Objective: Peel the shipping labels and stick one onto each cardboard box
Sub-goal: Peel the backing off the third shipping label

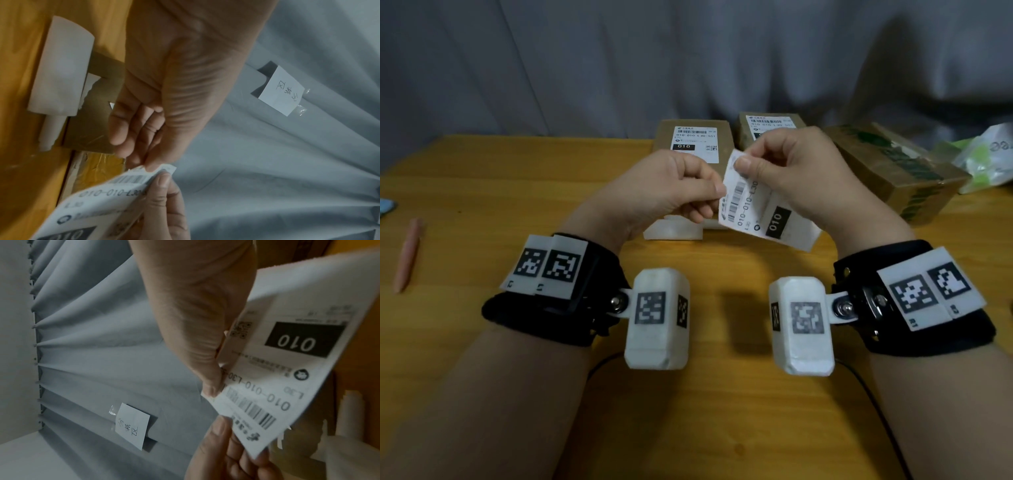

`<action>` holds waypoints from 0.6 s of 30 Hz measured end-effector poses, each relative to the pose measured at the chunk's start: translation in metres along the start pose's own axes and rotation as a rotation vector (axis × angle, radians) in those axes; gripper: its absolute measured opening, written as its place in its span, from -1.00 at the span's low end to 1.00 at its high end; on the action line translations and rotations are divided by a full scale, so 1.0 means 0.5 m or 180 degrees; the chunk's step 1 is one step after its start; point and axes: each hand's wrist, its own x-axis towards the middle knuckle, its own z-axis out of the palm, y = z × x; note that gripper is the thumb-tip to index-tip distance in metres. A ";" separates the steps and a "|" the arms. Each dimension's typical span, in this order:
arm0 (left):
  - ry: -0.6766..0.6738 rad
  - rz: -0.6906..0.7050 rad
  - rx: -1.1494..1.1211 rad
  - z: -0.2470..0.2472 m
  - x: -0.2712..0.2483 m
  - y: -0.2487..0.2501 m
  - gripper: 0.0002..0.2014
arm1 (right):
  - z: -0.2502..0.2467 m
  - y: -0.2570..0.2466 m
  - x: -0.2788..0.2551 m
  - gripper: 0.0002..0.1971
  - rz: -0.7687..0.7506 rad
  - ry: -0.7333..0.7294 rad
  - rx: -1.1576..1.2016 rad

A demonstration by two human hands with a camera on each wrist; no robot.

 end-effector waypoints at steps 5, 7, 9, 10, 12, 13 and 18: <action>-0.0222 -0.0148 0.0093 -0.002 -0.001 -0.003 -0.91 | -0.007 0.006 0.005 -0.88 0.0046 0.0534 -0.0007; -0.0264 -0.0107 0.0044 -0.001 -0.002 -0.003 -0.90 | -0.009 0.008 0.007 -0.91 0.0058 0.0642 0.0056; -0.0165 0.0018 -0.0107 0.003 -0.002 -0.001 -0.90 | -0.007 0.012 0.009 -0.94 0.0038 0.0672 0.0111; -0.0076 0.0099 -0.0193 0.006 -0.001 0.000 -0.89 | -0.005 0.016 0.011 -0.85 0.0015 0.0709 0.0110; 0.0144 0.0269 -0.0366 0.009 0.001 0.001 -0.86 | -0.002 0.024 0.013 -0.63 -0.0090 0.0900 -0.0056; 0.0259 0.0360 -0.0446 0.009 0.003 0.000 -0.86 | 0.000 0.022 0.013 -0.59 -0.0202 0.1013 -0.0189; 0.0595 0.0838 -0.0410 0.007 0.004 -0.005 -0.92 | 0.016 -0.002 0.005 -0.85 -0.0600 0.0503 0.0715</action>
